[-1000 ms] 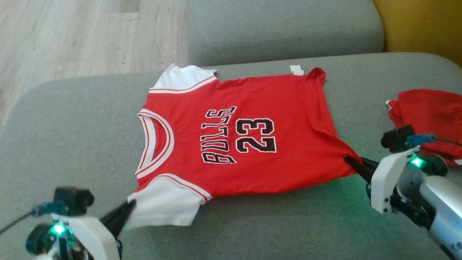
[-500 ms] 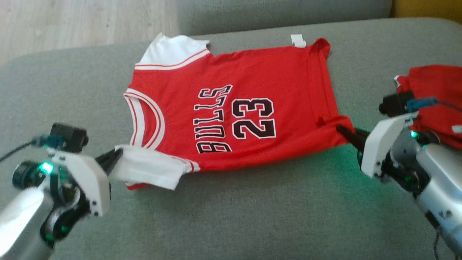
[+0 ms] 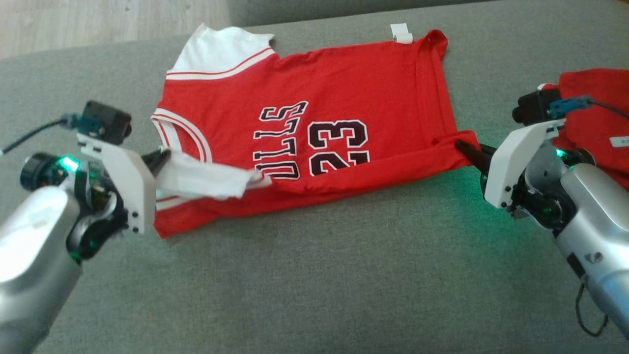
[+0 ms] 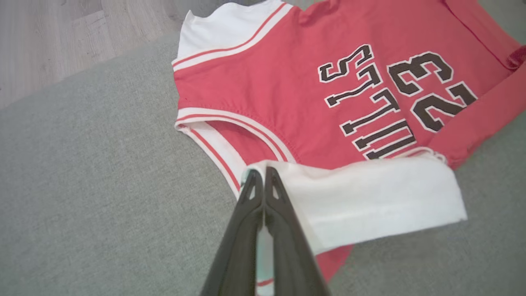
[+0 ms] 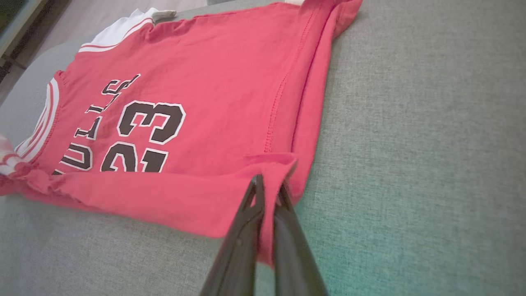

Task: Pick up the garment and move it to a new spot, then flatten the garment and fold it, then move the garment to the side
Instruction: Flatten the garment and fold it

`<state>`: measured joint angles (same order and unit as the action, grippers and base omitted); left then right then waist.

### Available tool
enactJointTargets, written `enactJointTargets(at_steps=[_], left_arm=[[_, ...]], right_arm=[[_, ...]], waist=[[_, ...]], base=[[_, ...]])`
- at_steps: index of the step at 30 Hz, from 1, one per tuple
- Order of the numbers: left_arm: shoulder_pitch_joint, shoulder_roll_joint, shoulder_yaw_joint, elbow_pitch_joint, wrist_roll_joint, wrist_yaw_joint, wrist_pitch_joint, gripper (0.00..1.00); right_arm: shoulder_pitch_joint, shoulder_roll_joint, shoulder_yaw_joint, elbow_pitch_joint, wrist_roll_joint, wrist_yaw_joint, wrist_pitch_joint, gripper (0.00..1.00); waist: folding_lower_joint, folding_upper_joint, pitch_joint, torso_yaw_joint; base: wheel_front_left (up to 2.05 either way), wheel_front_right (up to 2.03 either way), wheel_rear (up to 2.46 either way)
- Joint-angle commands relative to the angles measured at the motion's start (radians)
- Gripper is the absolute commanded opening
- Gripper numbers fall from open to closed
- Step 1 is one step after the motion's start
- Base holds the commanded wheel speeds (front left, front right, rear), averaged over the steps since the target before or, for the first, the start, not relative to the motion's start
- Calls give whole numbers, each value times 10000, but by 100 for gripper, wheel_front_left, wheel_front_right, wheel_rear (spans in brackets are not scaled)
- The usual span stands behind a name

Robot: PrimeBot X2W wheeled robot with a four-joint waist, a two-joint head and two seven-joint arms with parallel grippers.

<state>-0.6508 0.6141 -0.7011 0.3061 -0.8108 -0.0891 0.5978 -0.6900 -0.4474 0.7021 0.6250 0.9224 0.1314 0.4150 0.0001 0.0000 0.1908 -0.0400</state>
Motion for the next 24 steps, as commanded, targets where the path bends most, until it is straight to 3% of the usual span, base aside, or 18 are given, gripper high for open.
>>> enactJointTargets(at_steps=[1, 24], left_arm=[[-721, 362, 476, -98, 97, -13, 8, 0], [-3014, -463, -744, 2359, 1335, -379, -1001, 0]], right_arm=[[-284, -24, -51, -168, -65, -7, -61, 0], [-1535, 468, 579, 853, 39, -7, -1308, 0]], waist=[[-1, 0, 78, -31], [-1, 0, 958, -259]], base=[[0, 0, 0], [0, 0, 0]])
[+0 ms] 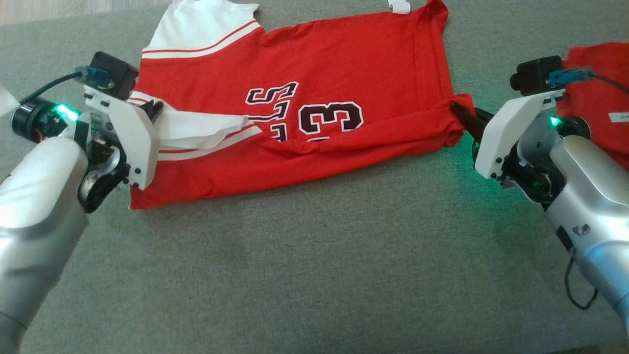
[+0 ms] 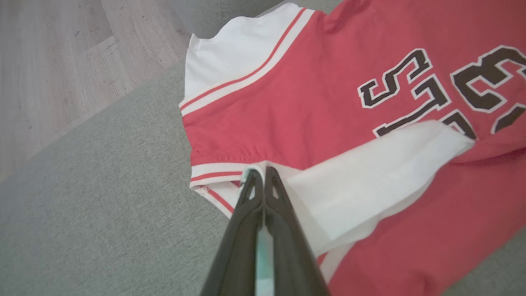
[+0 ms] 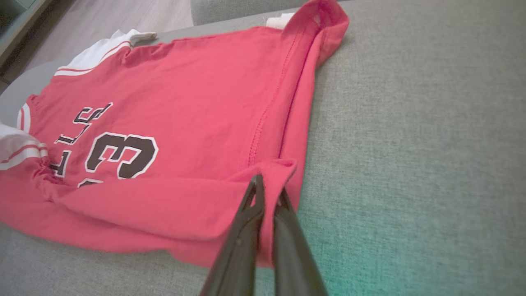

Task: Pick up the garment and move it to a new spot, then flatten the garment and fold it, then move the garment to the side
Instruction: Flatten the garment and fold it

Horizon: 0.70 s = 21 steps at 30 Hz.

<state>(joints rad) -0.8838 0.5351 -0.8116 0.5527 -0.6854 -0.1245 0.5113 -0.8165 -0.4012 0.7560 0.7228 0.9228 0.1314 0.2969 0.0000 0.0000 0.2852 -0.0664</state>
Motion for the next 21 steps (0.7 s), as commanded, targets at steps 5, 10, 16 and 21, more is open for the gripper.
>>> enactJointTargets(at_steps=[5, 10, 16, 21], left_arm=[[-878, 221, 164, 286, 125, -41, -412, 0], [-1027, 113, 81, 555, 195, -46, -770, 34], [-1309, -281, 281, 1031, 440, 337, -2086, 100], [-1370, -603, 743, 1228, 400, 781, -3652, 100]], right_arm=[[-460, 55, 213, 213, 103, -7, -269, 0], [-613, 131, 216, 510, 217, -7, -515, 100], [-924, 291, 50, 1005, 106, -7, -1644, 100], [-983, 296, -243, 1072, 21, -7, -3252, 100]], waist=[[0, 0, 31, 33], [0, 0, 25, 63], [0, 0, -31, 121], [0, 0, -328, 189]], base=[[0, 0, 0], [0, 0, 0], [0, 0, 0], [0, 0, 0]])
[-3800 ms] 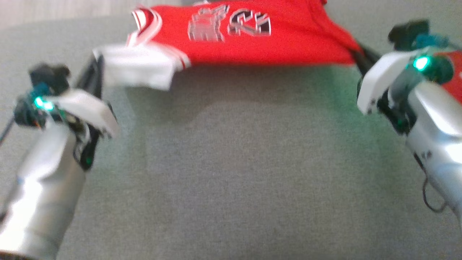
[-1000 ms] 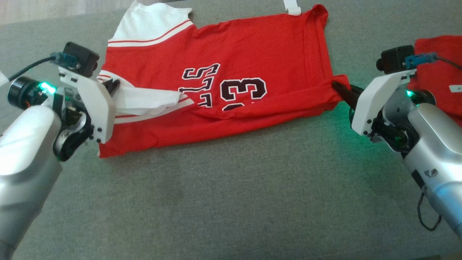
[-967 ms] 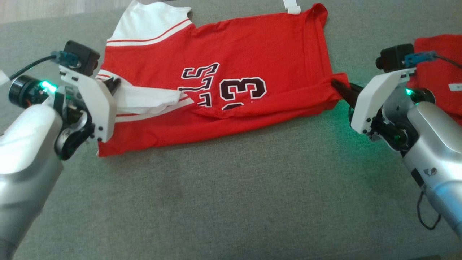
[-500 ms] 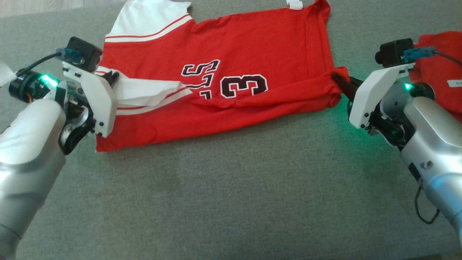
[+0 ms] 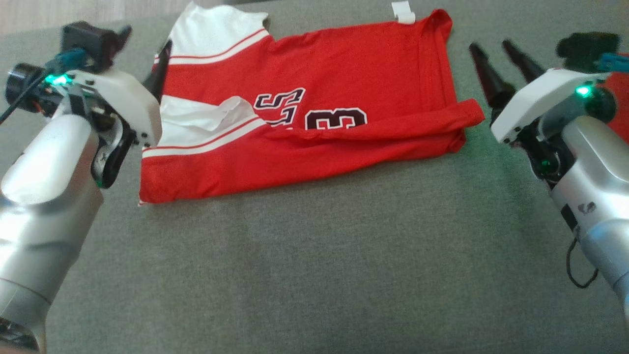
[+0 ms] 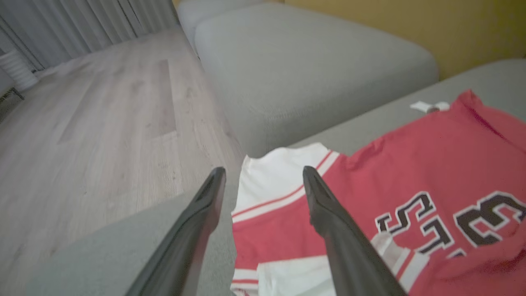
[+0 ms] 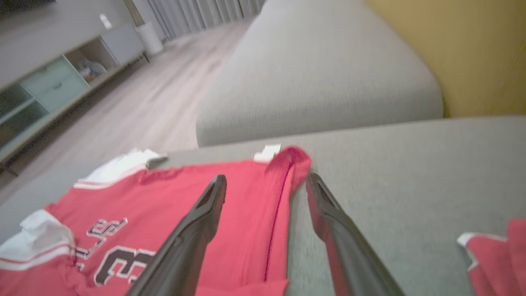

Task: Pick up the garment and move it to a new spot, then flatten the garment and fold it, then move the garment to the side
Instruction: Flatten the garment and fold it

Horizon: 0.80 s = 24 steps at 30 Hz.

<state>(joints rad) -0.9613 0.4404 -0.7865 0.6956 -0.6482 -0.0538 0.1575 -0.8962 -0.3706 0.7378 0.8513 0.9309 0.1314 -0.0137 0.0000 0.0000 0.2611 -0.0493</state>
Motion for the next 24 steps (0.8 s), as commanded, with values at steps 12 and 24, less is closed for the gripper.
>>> enactJointTargets(at_steps=[12, 24], left_arm=[[2165, -267, 2210, -2817, -172, 2300, -4141, 100], [6680, -1098, 3213, -5669, 1612, 3744, -4191, 100]], right_arm=[[2474, 825, -4562, -3286, -3790, -7, -2476, 100], [7077, 3180, -7333, -6604, -7345, -7, -2479, 100]], waist=[[0, 0, -1504, 275], [0, 0, -2015, 544]], base=[[0, 0, 0], [0, 0, 0]])
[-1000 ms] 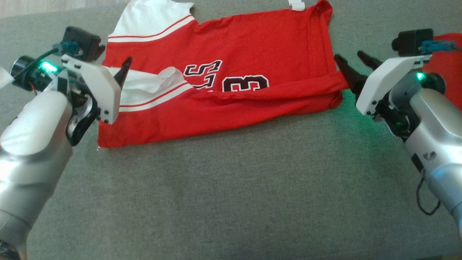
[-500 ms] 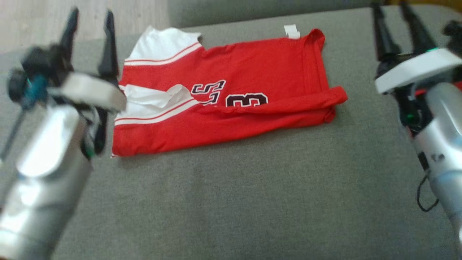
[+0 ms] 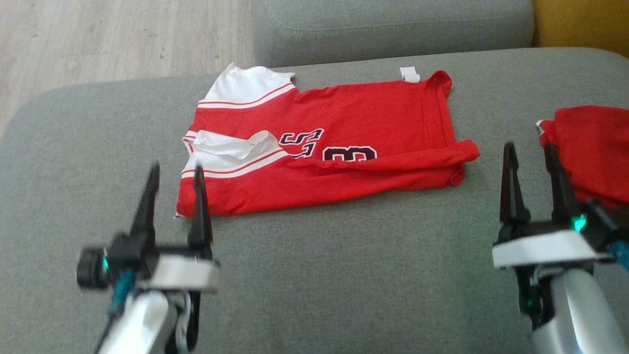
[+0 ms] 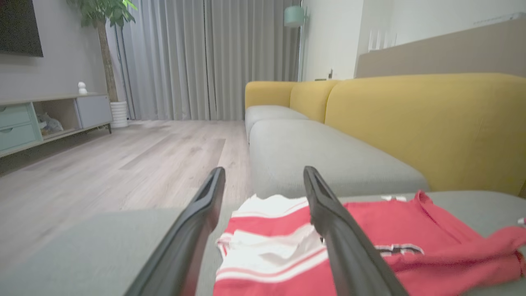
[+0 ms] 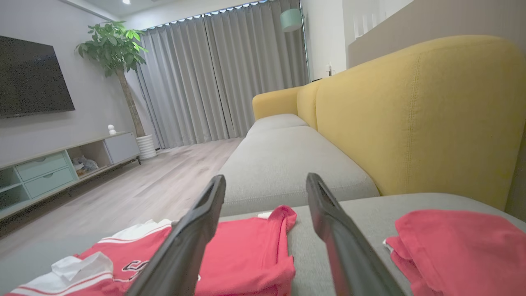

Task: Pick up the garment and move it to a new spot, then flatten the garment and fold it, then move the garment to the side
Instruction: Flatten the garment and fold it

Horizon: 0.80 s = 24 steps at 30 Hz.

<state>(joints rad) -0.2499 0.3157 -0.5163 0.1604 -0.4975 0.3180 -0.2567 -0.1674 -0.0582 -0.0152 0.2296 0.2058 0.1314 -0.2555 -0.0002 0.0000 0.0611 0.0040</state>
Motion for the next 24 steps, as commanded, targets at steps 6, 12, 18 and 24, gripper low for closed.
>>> enactJointTargets(at_steps=[6, 12, 18, 24], left_arm=[[735, -350, 944, -123, 625, -291, -50, 100], [991, -783, 1351, 80, 1041, -646, -50, 100], [859, -1122, 1760, 383, 1498, -1053, -50, 100], [202, -1192, 1852, 1676, 1488, -1417, 108, 100]], right_arm=[[822, 76, 666, -572, 499, -7, -62, 100], [1067, 77, 748, -582, 709, -7, -62, 100], [931, 78, 843, -639, 731, -7, -62, 100], [686, 79, 896, -816, 726, -7, -62, 100]], waist=[[2, 0, -74, 62], [2, 0, -63, 53], [2, 0, 96, -66], [2, 0, 537, -227]], base=[[0, 0, 0], [0, 0, 0], [0, 0, 0], [0, 0, 0]])
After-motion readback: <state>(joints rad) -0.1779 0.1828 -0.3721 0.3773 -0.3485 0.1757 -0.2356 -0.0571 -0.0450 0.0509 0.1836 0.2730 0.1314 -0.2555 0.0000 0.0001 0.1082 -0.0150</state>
